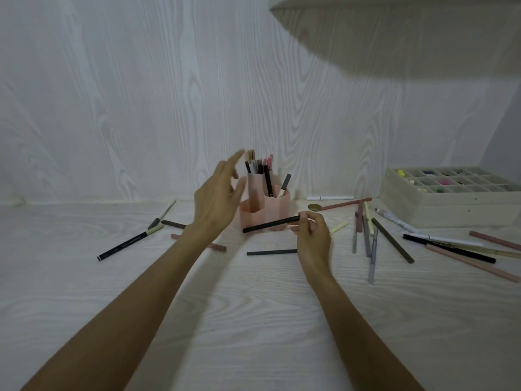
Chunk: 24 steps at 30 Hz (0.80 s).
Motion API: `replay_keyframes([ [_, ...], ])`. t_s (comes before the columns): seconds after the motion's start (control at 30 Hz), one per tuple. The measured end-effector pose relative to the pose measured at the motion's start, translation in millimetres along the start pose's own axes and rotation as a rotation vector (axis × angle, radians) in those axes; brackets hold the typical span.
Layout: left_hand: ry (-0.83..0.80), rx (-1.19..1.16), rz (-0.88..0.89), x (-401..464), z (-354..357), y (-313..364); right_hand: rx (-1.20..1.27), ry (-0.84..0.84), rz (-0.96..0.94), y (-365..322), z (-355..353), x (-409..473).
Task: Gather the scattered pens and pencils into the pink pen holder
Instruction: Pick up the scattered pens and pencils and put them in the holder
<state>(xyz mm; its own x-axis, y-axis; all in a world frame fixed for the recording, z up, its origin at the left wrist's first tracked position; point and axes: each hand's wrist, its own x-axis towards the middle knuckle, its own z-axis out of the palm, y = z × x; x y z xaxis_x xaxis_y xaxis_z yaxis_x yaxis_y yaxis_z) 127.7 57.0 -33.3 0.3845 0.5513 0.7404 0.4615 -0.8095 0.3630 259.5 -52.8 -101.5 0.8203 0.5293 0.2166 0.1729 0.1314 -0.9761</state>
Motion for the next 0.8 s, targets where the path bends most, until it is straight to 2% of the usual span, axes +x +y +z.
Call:
replay_keyframes([
  [0.07,0.107,-0.007,-0.108,-22,-18,-22,0.015,0.009,0.007,-1,0,0],
  [0.13,0.119,0.021,-0.243,-47,-33,-51,0.022,0.011,0.003,-1,1,1],
  [0.17,0.057,0.02,-0.302,-58,-38,-65,0.021,0.009,-0.004,-1,0,2],
  [0.23,-0.19,0.001,-0.389,-77,-47,-88,0.004,0.005,-0.013,-2,0,2],
  [0.3,-0.448,0.084,-0.371,-89,-51,-100,0.002,0.014,-0.017,-2,0,1],
  [0.33,-0.535,0.141,-0.343,-91,-52,-103,0.002,0.024,-0.022,-2,0,0],
  [0.4,-0.604,0.196,-0.311,-93,-50,-107,-0.004,0.06,-0.05,-5,0,-3],
  [0.5,-0.537,0.183,-0.3,-95,-49,-110,0.037,0.167,-0.134,-19,-1,-8],
  [0.63,-0.492,0.195,-0.214,-101,-48,-108,0.151,0.317,-0.351,-49,-7,-4],
  [0.73,-0.458,0.132,-0.192,-98,-49,-104,0.134,0.31,-0.421,-70,-9,9],
  [0.8,-0.388,0.081,-0.181,-94,-54,-102,-0.003,0.253,-0.461,-81,-6,20],
])
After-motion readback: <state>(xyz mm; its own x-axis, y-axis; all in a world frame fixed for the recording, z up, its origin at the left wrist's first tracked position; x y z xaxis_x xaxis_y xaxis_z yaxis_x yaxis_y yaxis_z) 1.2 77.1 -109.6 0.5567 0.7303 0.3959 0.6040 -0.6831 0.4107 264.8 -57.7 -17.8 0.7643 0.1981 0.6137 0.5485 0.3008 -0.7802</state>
